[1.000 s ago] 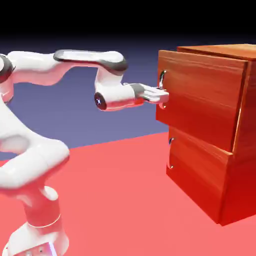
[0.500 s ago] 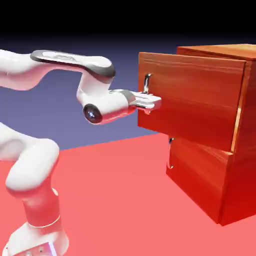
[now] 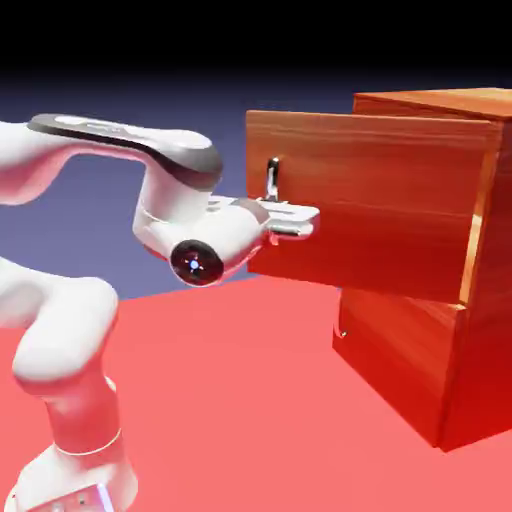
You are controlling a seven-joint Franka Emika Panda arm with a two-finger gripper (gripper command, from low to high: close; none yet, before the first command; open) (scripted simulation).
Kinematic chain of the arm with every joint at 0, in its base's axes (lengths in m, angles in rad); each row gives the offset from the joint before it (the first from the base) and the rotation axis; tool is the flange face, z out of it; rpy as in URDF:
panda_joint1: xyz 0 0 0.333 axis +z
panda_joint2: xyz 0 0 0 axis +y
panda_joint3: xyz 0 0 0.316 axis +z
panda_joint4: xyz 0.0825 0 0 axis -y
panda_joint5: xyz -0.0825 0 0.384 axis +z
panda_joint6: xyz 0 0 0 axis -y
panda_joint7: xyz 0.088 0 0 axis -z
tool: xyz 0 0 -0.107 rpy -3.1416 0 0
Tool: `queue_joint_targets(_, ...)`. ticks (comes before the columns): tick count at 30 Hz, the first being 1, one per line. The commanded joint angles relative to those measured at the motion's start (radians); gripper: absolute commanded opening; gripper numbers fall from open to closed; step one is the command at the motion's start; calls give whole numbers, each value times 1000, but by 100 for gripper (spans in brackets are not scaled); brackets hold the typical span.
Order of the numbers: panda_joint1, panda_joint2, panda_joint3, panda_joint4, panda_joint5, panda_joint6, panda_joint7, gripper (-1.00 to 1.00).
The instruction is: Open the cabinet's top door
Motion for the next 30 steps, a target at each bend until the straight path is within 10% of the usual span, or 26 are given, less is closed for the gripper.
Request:
queue_joint_targets(1, -8, 14, -35, 8, -44, -37, -3, -100)
queue_joint_targets(29, 92, 943, -687, 822, -728, -1088, -383, -100)
queue_joint_targets(30, 92, 943, -687, 822, -728, -1088, -383, 100)
